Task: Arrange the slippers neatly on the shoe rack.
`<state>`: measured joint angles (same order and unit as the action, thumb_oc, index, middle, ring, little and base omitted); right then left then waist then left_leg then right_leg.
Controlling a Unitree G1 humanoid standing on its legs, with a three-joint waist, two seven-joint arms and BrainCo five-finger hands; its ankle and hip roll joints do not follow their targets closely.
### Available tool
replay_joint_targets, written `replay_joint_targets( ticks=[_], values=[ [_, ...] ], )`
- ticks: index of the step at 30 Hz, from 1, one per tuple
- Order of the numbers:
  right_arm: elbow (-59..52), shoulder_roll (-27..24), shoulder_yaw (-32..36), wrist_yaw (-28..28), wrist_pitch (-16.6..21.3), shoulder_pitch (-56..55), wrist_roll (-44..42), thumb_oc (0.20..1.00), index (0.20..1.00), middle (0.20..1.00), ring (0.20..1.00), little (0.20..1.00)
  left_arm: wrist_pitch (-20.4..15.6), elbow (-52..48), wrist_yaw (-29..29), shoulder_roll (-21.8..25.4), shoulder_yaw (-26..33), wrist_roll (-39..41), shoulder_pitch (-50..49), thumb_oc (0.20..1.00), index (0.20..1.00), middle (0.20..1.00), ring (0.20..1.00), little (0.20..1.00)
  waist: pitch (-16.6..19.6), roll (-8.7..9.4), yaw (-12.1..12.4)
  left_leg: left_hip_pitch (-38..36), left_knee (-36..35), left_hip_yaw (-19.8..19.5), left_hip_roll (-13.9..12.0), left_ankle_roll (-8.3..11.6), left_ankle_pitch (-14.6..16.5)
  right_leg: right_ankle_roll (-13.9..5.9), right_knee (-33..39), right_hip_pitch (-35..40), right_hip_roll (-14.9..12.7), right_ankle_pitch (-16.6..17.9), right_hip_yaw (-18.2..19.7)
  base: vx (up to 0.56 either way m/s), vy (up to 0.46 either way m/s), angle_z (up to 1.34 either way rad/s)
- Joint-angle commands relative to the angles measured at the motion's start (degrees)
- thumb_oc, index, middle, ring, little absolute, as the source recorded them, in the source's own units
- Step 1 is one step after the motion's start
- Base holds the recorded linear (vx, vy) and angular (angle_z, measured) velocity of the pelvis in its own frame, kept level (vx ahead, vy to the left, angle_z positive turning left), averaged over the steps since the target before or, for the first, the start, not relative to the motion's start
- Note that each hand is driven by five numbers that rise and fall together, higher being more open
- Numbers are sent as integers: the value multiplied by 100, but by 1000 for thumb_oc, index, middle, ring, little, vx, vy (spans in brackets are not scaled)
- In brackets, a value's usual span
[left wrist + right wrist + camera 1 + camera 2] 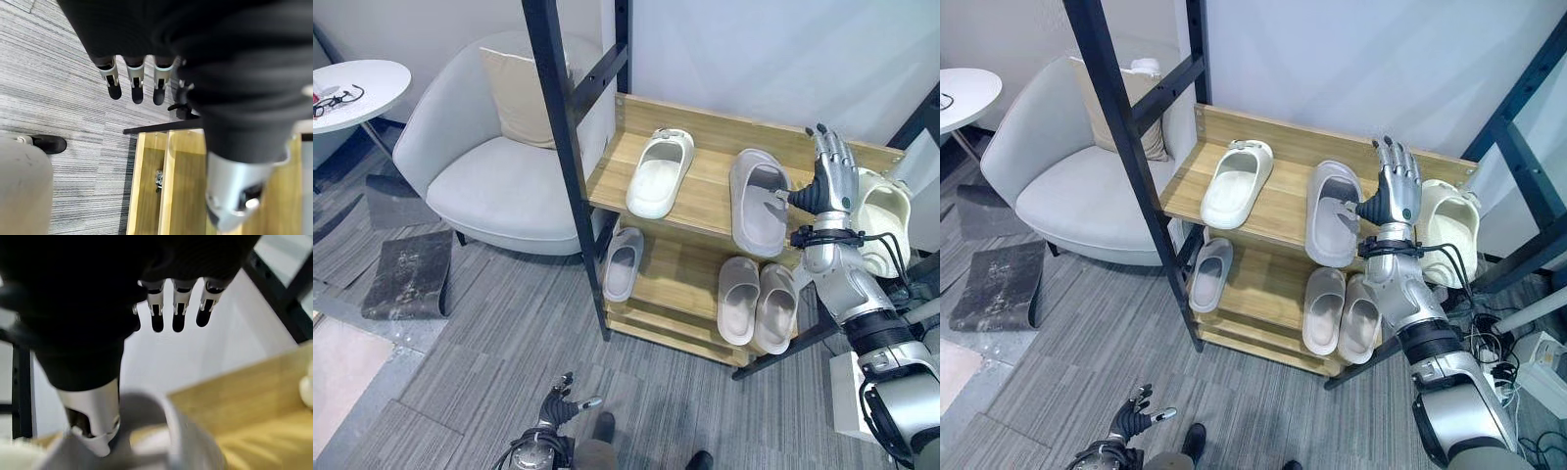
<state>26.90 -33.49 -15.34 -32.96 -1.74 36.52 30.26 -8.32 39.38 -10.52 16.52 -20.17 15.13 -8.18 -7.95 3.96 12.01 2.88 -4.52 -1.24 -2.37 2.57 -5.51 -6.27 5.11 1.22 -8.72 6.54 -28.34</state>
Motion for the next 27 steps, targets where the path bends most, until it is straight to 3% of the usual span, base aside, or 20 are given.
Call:
replay_joint_targets(
  ticks=[1,7,8,9,20,23,27],
  values=[
    [335,-281,-275,-52,6,896,-83,1000,1000,1000,1000,1000,-272,20,12,6,-273,146,305,1000,1000,1000,1000,1000,-135,122,253,-83,150,-166,312,-74,525,-162,-61,530,175,-785,-24,0,0,0],
    [1099,-365,-676,-110,-18,1560,-170,1000,1000,1000,1000,1000,-314,138,-34,35,-353,181,350,1000,1000,1000,1000,1000,-205,113,336,6,143,-204,322,-58,493,-174,-32,441,173,-743,-42,0,0,0],
    [1297,-355,-727,-130,-11,1659,-218,730,730,730,730,730,-317,157,-36,36,-365,190,356,1000,1000,1000,1000,1000,-219,107,347,24,140,-212,322,-53,482,-176,-32,422,167,-735,-50,0,0,0],
    [1509,-375,-851,-144,-20,1920,-275,200,200,200,200,200,-318,232,-61,27,-381,199,384,1000,1000,1000,1000,1000,-233,108,362,55,133,-232,328,-46,466,-176,-22,395,168,-725,-49,0,0,0],
    [2433,-294,-1099,-135,20,2341,-693,200,200,200,200,200,-344,231,-137,-49,-491,317,508,1000,1000,1000,1000,1000,-240,64,304,78,132,-271,340,-26,448,-167,-22,393,151,-710,-73,-2,15,4],
    [2139,-300,-1028,-174,74,2232,-764,200,200,200,200,200,-340,201,-163,-47,-465,308,507,1000,1000,1000,1000,1000,-231,37,255,49,129,-257,337,-21,448,-170,-20,416,146,-708,-77,-5,5,1],
    [145,-356,-409,-339,60,1582,-471,200,200,200,200,200,-284,240,-217,-103,-287,294,486,1000,1000,1000,1000,1000,-211,-17,121,-49,103,-208,298,5,471,-157,-34,483,150,-752,-35,0,0,0]
  ],
)
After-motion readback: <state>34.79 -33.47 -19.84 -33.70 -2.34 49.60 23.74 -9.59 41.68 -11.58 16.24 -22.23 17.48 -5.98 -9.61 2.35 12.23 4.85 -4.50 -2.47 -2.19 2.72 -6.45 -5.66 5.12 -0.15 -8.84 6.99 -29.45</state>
